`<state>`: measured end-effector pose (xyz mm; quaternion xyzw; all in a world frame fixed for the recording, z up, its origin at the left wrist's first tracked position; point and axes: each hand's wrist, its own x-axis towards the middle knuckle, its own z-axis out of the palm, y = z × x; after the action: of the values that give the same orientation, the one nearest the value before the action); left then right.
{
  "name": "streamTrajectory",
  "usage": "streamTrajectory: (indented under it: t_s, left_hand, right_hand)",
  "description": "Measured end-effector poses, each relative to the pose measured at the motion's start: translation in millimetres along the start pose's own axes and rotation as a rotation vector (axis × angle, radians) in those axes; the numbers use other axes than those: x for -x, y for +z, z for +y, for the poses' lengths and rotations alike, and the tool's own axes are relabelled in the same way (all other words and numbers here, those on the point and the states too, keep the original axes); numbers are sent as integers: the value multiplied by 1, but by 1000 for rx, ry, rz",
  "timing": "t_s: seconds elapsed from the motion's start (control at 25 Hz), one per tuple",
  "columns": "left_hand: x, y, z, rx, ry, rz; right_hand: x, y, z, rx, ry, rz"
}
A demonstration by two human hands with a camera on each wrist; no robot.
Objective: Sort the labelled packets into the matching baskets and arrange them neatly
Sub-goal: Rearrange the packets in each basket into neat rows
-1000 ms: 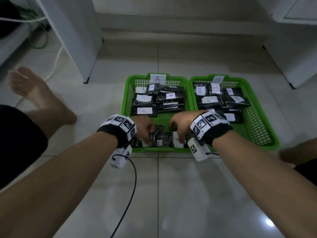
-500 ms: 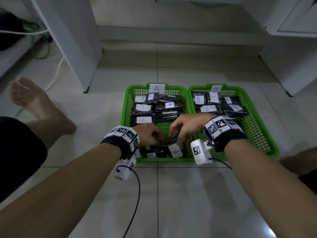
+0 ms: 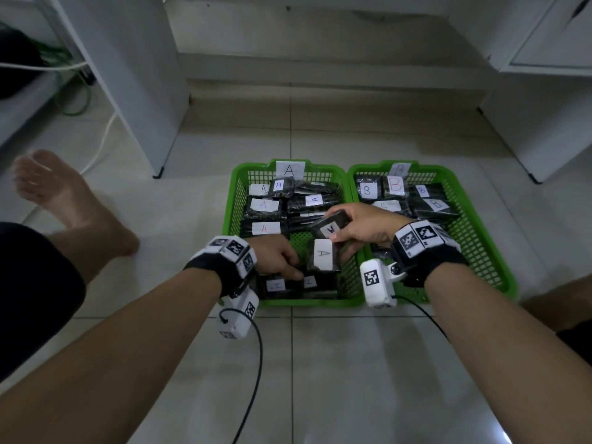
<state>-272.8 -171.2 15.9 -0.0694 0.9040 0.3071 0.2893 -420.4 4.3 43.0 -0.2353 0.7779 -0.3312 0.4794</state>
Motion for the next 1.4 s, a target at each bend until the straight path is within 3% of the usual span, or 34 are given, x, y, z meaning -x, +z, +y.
streamTrajectory:
  t_s: [0.12, 0.28, 0.4, 0.6, 0.72, 0.84, 0.88, 0.92, 1.04, 1.08, 1.16, 1.32, 1.4]
  left_hand:
    - [10, -26, -20, 174, -63, 113]
    - [15, -38, -40, 639, -155, 88]
    - [13, -41, -38, 836, -192, 156]
    - [19, -55, -37, 893, -134, 344]
    - [16, -55, -37, 831, -79, 286]
    - [5, -49, -38, 692, -8, 336]
    - [1, -48, -37, 668, 6, 371]
    - [-2, -47, -36, 642, 17, 401]
    - [-5, -46, -30, 495, 60, 432]
    - [-6, -46, -29, 461, 68, 427]
    - [-7, -44, -29, 475, 60, 418]
    - [-10, -42, -29, 468, 50, 481]
    - [-14, -42, -30, 502, 36, 512]
  right_hand:
    - [3, -5, -1, -31, -18, 51]
    - [3, 6, -6, 195, 58, -75]
    - [2, 14, -16, 303, 46, -59]
    - [7, 11, -27, 575, 8, -133]
    - [4, 9, -28, 481, 29, -69]
    - [10, 12, -28, 313, 162, -252]
    - [12, 12, -26, 280, 157, -231]
    - [12, 11, -24, 295, 108, -119]
    - [8, 8, -23, 551, -165, 401]
    - [5, 9, -24, 585, -250, 433]
    - [0, 18, -27, 643, -332, 356]
    - [-16, 36, -26, 812, -405, 339]
    - [-21, 36, -22, 789, -400, 366]
